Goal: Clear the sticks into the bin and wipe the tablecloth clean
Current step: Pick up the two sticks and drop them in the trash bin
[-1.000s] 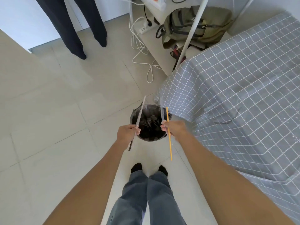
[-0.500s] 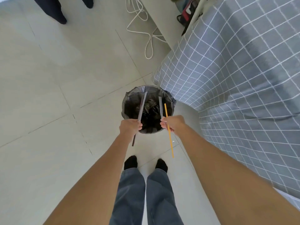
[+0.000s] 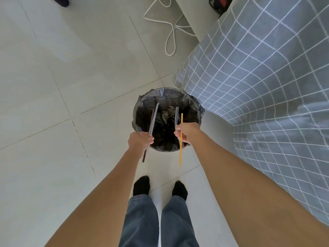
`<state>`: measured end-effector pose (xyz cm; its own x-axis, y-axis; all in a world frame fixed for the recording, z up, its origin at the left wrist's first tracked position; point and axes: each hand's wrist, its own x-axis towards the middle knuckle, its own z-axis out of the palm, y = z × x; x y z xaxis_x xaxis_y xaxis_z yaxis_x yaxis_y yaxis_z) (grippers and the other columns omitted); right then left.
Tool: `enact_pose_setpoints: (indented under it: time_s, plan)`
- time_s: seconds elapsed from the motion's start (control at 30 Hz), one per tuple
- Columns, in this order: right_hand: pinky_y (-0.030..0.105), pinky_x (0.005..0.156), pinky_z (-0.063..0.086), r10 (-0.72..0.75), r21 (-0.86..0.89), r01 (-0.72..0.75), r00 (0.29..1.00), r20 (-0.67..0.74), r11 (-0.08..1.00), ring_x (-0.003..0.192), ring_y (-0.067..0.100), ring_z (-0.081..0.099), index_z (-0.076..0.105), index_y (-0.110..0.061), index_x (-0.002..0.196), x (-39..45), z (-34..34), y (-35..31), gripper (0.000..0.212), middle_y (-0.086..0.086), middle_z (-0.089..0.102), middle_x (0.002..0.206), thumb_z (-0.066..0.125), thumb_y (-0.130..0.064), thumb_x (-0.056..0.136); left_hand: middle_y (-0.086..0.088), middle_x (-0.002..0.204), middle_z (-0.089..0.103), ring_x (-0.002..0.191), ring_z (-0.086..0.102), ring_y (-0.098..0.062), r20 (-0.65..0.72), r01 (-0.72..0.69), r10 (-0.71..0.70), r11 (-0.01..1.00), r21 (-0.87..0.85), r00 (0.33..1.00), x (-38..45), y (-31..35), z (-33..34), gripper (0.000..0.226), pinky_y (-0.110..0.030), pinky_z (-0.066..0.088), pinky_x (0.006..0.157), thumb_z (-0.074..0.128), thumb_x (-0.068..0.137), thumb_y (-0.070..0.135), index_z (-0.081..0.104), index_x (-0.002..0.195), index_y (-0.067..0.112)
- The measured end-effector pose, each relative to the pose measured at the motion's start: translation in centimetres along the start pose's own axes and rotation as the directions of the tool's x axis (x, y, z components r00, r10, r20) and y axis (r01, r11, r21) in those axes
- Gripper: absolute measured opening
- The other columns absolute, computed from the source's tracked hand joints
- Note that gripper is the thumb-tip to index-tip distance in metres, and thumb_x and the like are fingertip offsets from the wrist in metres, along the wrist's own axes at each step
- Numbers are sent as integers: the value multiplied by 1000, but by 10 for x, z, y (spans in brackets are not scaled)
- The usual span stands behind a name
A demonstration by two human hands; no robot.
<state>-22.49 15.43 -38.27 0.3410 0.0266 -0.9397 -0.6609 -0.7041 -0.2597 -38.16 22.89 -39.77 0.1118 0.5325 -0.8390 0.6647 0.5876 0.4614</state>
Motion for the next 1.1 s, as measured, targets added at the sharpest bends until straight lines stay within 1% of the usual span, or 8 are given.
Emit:
enact_pose_setpoints:
  time_s: [0.13, 0.23, 0.37, 0.5, 0.7, 0.77, 0.9, 1.1]
  plan:
    - [26, 47, 54, 11, 80, -9, 1000, -29, 997, 58, 16, 56, 58, -6, 81, 14, 5, -6, 8, 8, 55, 77, 66, -3, 81, -6, 77, 64, 66, 61, -15, -7, 9, -10, 999, -49, 1000, 5, -1, -3, 22, -24, 52, 67, 54, 88, -7, 64, 107, -7]
    - [27, 70, 58, -1, 70, 6, 997, -72, 998, 75, 20, 66, 56, -5, 89, 19, 8, -14, 19, 11, 61, 87, 71, -10, 79, -6, 80, 65, 68, 61, -15, -9, 10, -10, 998, -56, 1000, 11, -4, -6, 22, -23, 52, 67, 54, 87, -7, 64, 107, -6]
    - [25, 56, 48, -36, 40, 41, 991, -131, 998, 68, 16, 60, 53, -8, 92, 26, 9, -22, 19, 6, 57, 85, 66, -18, 84, -7, 83, 65, 67, 61, -14, -13, -2, 2, 998, -65, 1000, 18, -4, -10, 17, -21, 52, 64, 55, 88, -6, 65, 97, 3]
    - [26, 64, 45, -49, -24, 46, 989, -136, 999, 61, 16, 43, 57, -7, 114, 29, 11, -19, 39, 5, 47, 76, 63, -26, 82, -5, 77, 65, 68, 61, -16, -13, -12, 11, 999, -48, 1000, 21, -3, -12, 21, -27, 52, 71, 55, 87, -4, 62, 76, 12]
    - [31, 83, 46, -33, 9, 33, 998, -46, 999, 89, 21, 52, 47, -14, 117, 24, -1, -13, 37, 5, 50, 95, 58, -35, 88, -9, 74, 67, 66, 62, -19, 5, 9, -9, 999, -42, 1000, 17, 8, -4, 25, -36, 55, 78, 52, 90, -4, 59, 71, 11]
    - [36, 99, 42, -119, -136, 112, 992, -43, 984, 110, 26, 50, 46, -9, 126, 24, -6, -7, 42, 8, 52, 114, 52, -33, 92, -17, 87, 71, 71, 64, -23, -16, -35, 36, 997, 66, 999, 13, 14, 3, 24, -39, 54, 81, 53, 92, 3, 60, 71, 11]
    - [36, 112, 23, -386, -670, 323, 921, 58, 669, 140, 30, 26, 24, -14, 149, 21, -15, 11, 55, 9, 29, 153, 35, -36, 100, -15, 119, 63, 107, 61, -29, 77, -288, 314, 714, 639, 946, -2, 28, 13, 44, -32, 47, 87, 50, 97, 33, 53, 129, 3]
    - [42, 114, 21, -435, -860, 322, 891, 133, 396, 144, 28, 13, 16, -14, 150, 24, -18, 20, 57, 9, 19, 156, 35, -36, 100, -14, 159, 8, 146, 11, -28, 314, -384, 316, 191, 903, 895, 6, 29, 13, 68, -43, 21, 117, 34, 100, 43, 9, 151, 6]
